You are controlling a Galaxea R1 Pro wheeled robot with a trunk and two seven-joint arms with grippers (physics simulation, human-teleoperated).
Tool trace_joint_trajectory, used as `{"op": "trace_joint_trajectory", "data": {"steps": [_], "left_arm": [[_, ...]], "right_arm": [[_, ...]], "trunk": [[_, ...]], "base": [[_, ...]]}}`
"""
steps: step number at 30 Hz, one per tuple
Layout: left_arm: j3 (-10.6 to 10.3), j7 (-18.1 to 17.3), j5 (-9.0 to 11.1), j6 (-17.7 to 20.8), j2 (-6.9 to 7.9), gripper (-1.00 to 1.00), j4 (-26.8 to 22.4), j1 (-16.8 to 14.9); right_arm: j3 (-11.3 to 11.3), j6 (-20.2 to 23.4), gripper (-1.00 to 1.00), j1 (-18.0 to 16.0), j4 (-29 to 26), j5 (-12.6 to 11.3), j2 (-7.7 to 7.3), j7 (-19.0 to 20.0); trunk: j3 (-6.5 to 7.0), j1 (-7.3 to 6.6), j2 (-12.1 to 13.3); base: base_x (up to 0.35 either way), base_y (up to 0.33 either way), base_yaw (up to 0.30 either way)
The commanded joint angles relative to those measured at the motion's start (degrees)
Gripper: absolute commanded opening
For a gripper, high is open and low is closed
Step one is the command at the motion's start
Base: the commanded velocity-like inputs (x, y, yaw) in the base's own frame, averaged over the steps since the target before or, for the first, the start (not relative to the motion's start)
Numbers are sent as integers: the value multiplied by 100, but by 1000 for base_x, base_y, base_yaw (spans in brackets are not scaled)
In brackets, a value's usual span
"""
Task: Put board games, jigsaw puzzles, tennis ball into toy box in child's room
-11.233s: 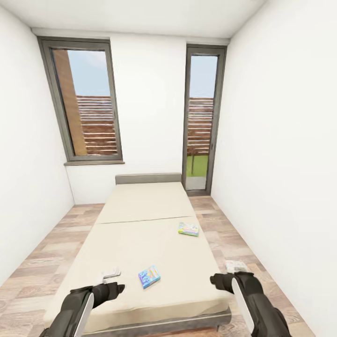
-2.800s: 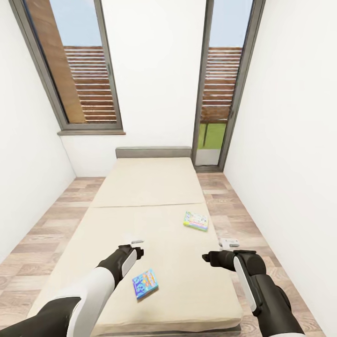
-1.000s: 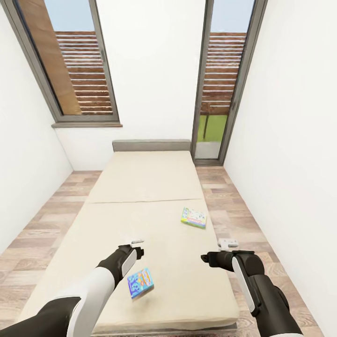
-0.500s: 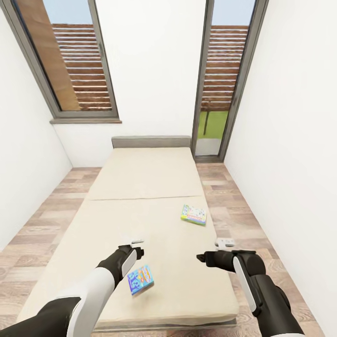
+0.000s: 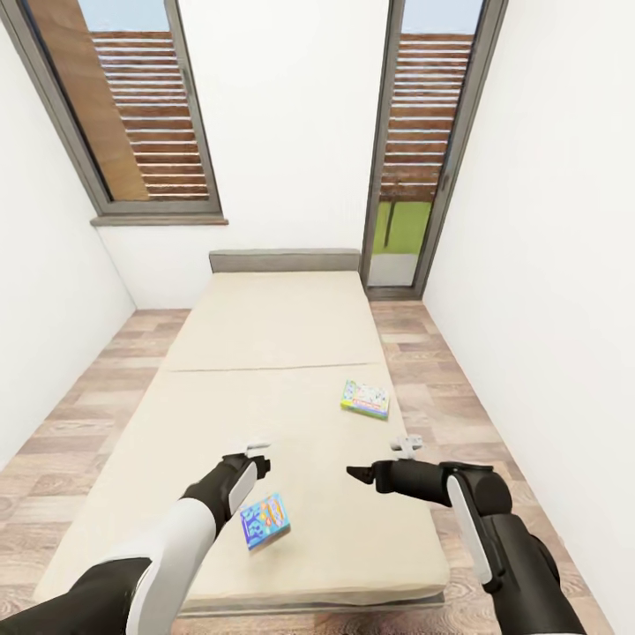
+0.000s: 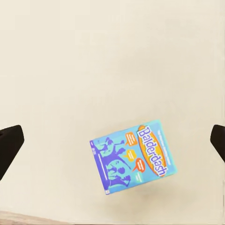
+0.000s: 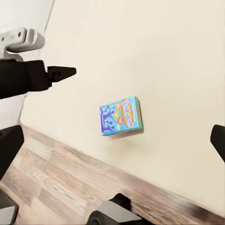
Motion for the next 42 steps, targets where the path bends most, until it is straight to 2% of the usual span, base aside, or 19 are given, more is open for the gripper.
{"op": "trace_joint_trajectory", "data": {"steps": [1,6,8,13,20,25,42], "left_arm": [[34,13,7,81,-5,100,-85,-27],[41,7,15,622,-5,100,-426,-231],[49,7,17,866,-5,100,-512,-406],[54,9,19,1075,-5,100,-559,-741],[55,16,19,1418,-5,100,-570,-910],[55,16,19,1485,-5,100,-570,-929],[64,9,20,1434,-5,100,-538,-934]], "right_arm": [[-12,43,100,-3,-23,-21,-11,64],[-25,55,100,-4,-77,-32,-128,376],[-36,57,100,-5,-88,-31,-181,609],[-167,53,100,-6,-92,-28,-215,922],[-351,52,100,-6,-93,-27,-239,1024],[-417,52,100,-6,-82,-29,-286,1034],[-435,44,100,-6,-67,20,-314,1037]], "trunk": [[-21,3,-11],[-67,3,-11],[-85,3,-11],[-132,3,-11],[-196,3,-11],[-243,3,-11],[-400,3,-11]], "base": [[0,0,0],[0,0,0],[0,0,0],[0,0,0],[0,0,0],[0,0,0],[0,0,0]]}}
